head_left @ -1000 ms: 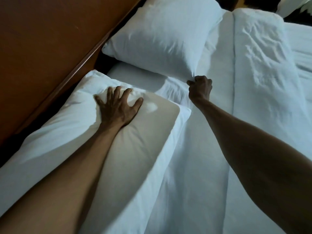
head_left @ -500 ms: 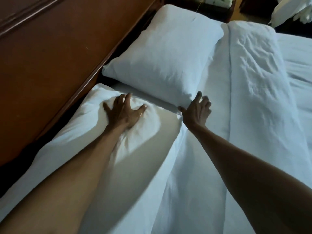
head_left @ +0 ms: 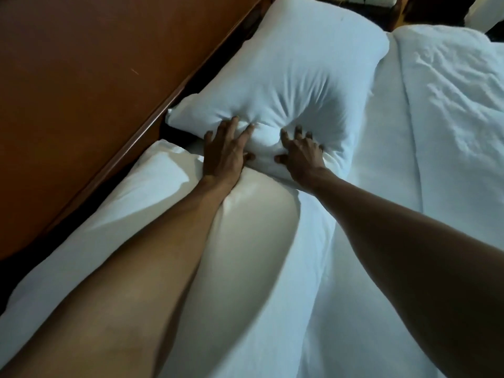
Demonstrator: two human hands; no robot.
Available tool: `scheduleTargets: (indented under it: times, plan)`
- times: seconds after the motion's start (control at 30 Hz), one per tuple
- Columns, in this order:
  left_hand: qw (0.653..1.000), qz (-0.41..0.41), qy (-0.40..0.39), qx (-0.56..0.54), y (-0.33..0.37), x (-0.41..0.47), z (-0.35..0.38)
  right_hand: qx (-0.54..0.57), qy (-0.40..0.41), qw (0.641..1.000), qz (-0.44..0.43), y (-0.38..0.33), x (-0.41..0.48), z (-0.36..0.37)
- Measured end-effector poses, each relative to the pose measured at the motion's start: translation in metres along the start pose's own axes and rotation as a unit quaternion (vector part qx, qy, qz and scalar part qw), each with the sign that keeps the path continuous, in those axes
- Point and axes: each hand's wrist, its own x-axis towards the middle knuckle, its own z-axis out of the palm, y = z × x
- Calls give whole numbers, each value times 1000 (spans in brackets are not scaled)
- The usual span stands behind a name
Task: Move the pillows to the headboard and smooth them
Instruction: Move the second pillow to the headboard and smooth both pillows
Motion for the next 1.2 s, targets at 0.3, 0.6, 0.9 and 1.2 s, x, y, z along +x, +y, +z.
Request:
scheduleTargets:
  times: [0.3,0.6,0.9,1.2]
  plan:
    - [997,-28,-47,55,14,3,-5,-22,-37,999,-7,-1,-11,1]
    - [998,47,16,34,-3,-18,-64,28,82,991,-105,-8,-57,-38]
    - [995,76,57,-30,-2,-45,-4,15,118,992,-43,-16,-63,-4]
    - [999,-19,-7,-38,-2,-48,9,31,58,998,25,27,-64,-5]
